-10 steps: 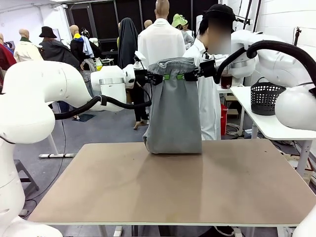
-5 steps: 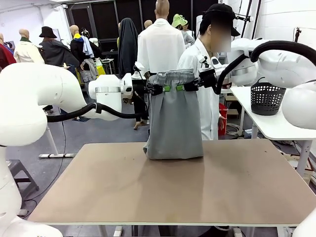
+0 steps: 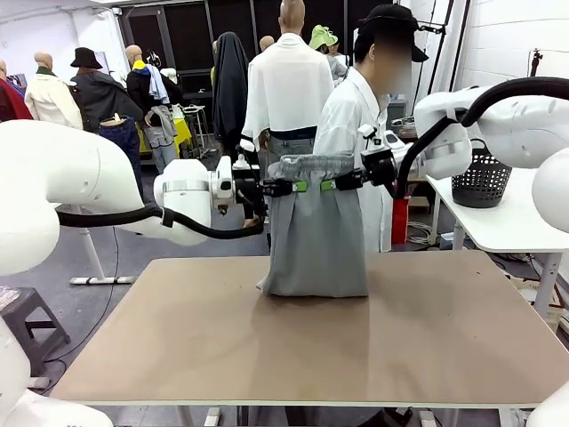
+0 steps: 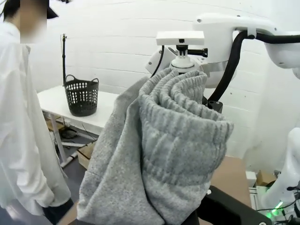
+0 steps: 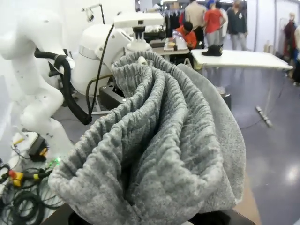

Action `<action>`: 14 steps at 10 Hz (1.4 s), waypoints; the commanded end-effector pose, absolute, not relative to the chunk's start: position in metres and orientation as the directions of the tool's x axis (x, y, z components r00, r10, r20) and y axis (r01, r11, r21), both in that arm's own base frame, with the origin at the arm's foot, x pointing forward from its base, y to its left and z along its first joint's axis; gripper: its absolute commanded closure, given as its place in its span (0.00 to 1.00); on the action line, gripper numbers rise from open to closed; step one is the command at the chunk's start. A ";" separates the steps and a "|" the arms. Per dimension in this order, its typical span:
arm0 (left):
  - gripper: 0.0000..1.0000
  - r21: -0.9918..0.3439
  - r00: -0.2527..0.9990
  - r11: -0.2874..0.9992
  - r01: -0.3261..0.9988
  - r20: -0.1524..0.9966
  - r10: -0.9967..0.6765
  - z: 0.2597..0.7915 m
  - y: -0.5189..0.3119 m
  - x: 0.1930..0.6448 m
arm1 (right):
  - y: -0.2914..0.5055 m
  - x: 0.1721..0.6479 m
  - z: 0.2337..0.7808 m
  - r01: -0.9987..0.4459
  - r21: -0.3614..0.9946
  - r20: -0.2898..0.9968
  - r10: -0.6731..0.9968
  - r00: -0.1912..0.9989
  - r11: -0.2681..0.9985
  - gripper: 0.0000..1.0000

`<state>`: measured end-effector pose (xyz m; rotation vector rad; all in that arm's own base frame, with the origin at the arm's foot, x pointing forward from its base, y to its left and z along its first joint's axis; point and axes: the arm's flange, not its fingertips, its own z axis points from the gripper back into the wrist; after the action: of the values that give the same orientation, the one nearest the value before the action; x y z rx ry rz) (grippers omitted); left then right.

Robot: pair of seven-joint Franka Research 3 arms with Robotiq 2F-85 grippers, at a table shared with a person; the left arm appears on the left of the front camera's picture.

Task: Fold the training pants.
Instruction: Fold the Training pants in half.

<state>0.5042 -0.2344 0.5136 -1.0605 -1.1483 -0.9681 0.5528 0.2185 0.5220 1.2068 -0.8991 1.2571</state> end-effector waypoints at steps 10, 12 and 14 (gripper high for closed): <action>1.00 -0.316 0.331 0.264 0.911 0.944 -0.014 0.471 -0.224 0.478 | 0.212 0.530 0.476 -0.934 0.332 0.938 0.150 0.312 -0.130 1.00; 1.00 -0.418 0.435 0.275 0.866 0.901 -0.001 0.456 -0.218 0.458 | 0.210 0.516 0.455 -0.902 0.408 0.911 0.119 0.394 -0.141 1.00; 1.00 -0.503 0.519 0.275 0.820 0.855 0.017 0.439 -0.212 0.434 | 0.207 0.495 0.430 -0.868 0.475 0.880 0.090 0.467 -0.146 1.00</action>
<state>0.4510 -0.2232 0.4386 -1.1602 -0.8967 -0.7187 0.5070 0.2179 0.4253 1.4302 -0.7092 1.0504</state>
